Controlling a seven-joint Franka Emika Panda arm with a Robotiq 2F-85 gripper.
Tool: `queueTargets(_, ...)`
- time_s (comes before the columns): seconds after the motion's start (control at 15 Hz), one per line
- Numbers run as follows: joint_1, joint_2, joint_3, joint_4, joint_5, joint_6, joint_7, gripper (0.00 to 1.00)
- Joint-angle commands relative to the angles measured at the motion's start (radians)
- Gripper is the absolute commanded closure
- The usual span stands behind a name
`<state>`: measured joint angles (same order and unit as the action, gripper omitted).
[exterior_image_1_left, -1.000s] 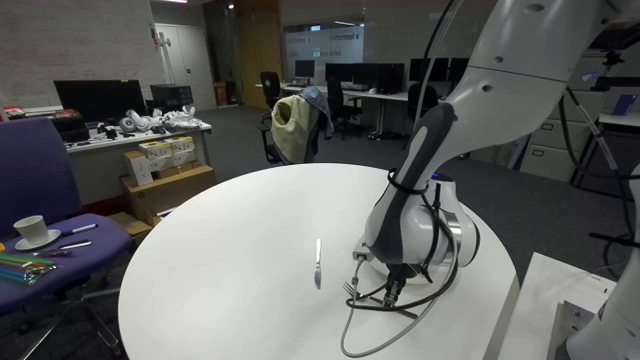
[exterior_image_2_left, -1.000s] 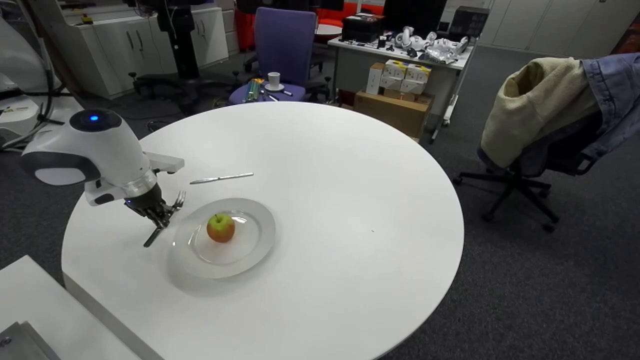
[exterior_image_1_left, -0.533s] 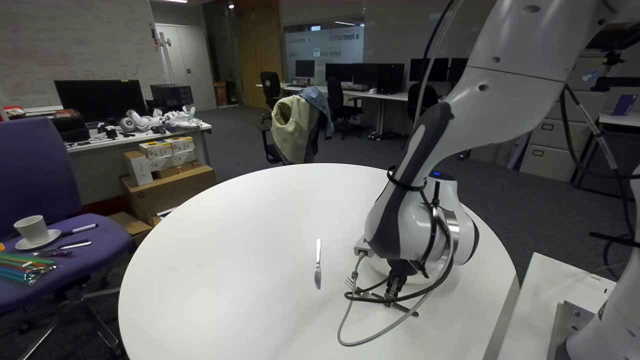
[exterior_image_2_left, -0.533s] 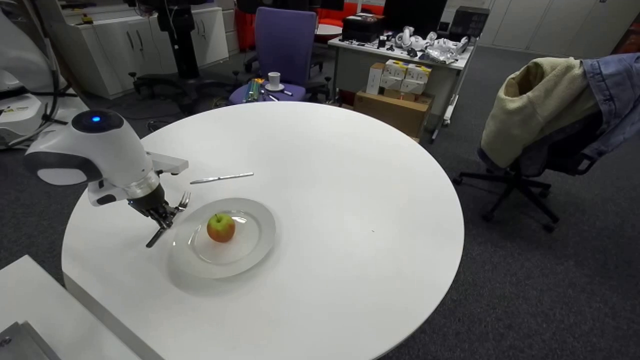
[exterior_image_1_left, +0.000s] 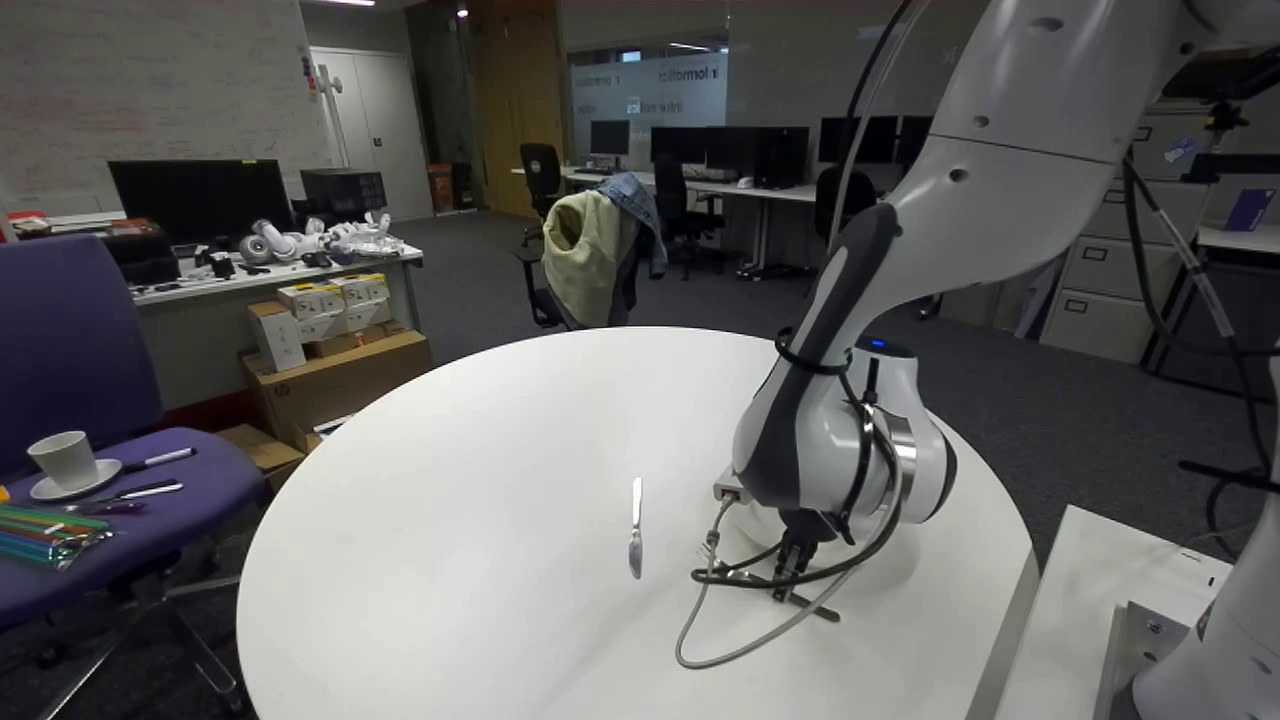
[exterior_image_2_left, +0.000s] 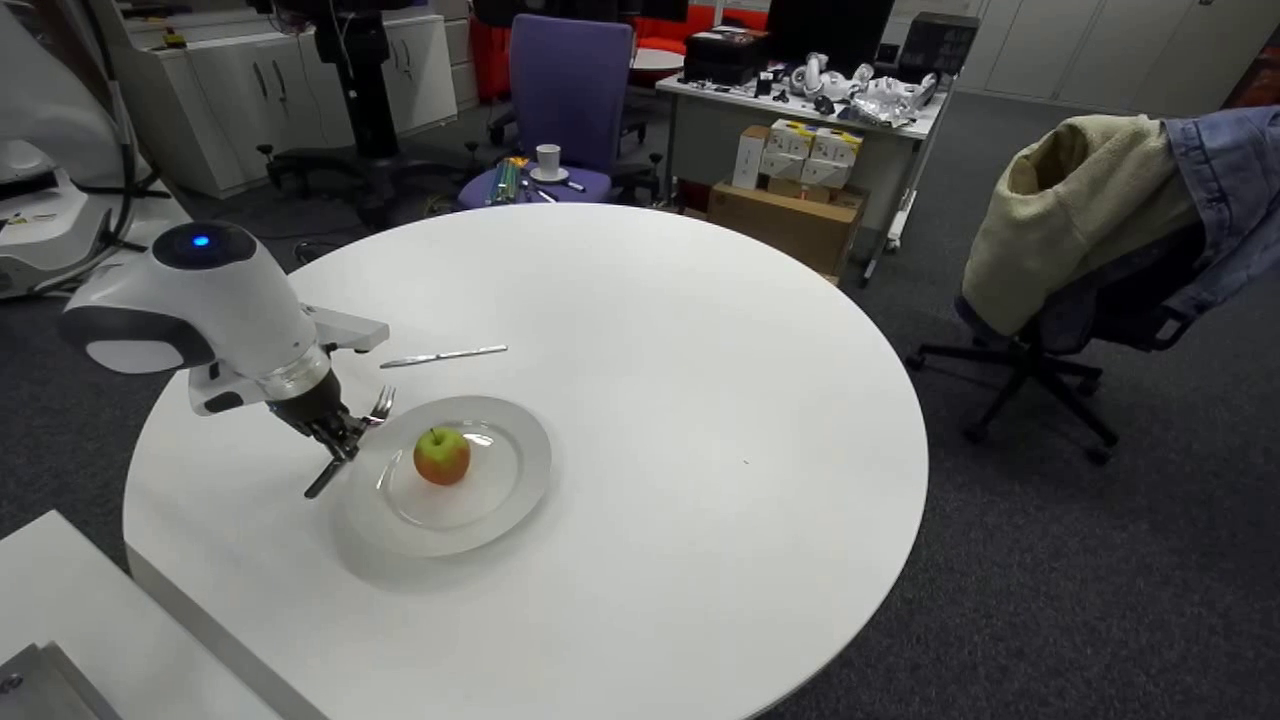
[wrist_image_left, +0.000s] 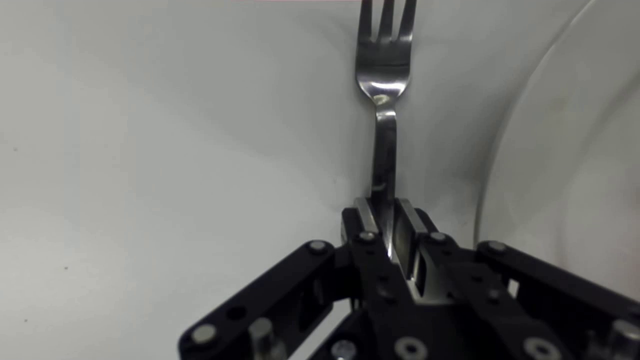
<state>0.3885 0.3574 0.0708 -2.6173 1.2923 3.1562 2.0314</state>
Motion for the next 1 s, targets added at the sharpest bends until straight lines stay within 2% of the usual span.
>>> queueTargets(0.0, -0.036, 0.002, 0.026, -0.006, -0.015, 0.029, -0.014, 0.59)
queueTargets(0.53, -0.030, 0.009, 0.034, -0.002, -0.022, 0.036, -0.016, 0.01)
queueTargets(0.93, -0.016, 0.002, 0.059, -0.002, -0.049, 0.107, -0.026, 0.00)
